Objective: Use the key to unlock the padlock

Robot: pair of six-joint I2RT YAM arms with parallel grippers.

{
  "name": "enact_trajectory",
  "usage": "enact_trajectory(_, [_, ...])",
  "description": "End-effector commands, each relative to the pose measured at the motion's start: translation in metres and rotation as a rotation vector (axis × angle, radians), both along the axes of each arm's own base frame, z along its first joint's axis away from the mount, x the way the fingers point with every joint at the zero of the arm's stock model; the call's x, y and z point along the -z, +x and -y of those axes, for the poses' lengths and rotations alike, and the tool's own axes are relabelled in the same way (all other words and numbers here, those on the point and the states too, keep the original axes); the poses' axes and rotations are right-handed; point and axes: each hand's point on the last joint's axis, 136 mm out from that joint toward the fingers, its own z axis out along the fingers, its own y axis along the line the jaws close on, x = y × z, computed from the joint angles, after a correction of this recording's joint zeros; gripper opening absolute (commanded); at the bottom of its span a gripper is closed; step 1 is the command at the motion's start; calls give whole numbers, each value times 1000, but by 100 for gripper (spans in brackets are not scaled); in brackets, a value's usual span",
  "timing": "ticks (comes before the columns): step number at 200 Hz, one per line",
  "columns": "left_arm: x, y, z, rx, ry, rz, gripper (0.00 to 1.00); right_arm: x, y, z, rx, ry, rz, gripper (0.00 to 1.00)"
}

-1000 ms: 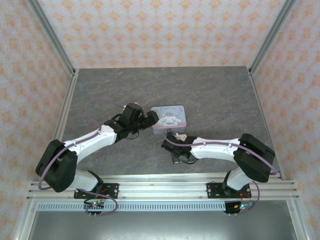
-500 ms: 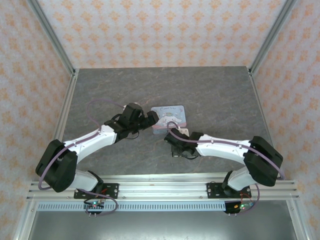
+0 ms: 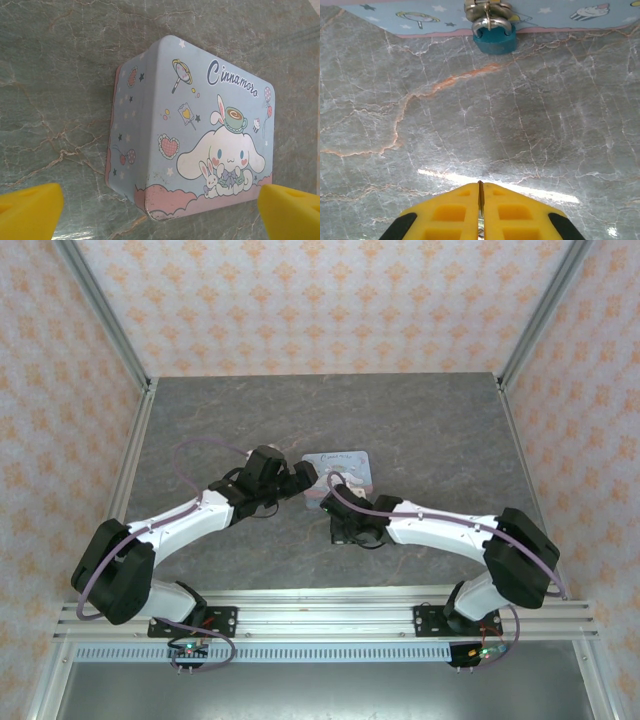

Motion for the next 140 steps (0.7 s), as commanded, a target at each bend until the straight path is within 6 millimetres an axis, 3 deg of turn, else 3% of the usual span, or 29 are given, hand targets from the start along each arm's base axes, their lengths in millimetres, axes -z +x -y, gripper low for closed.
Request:
enact_trajectory(1, [-7,-2,0,1,-6,18,100,-14,-5,19,-16,-51,16,10])
enact_trajectory(47, [-9,-2,4,7,-24,20,100,-27,-22,63,-27,-164,27,10])
enact_trajectory(76, [-9,-1,5,8,-27,20,100,-21,-30,82,-54,-260,2,10])
enact_trajectory(103, [-9,-1,5,5,-27,20,100,-9,-28,78,-100,-316,-31,9])
enact_trajectory(140, [-9,-2,5,5,-22,19,100,13,-15,48,-178,-382,-57,9])
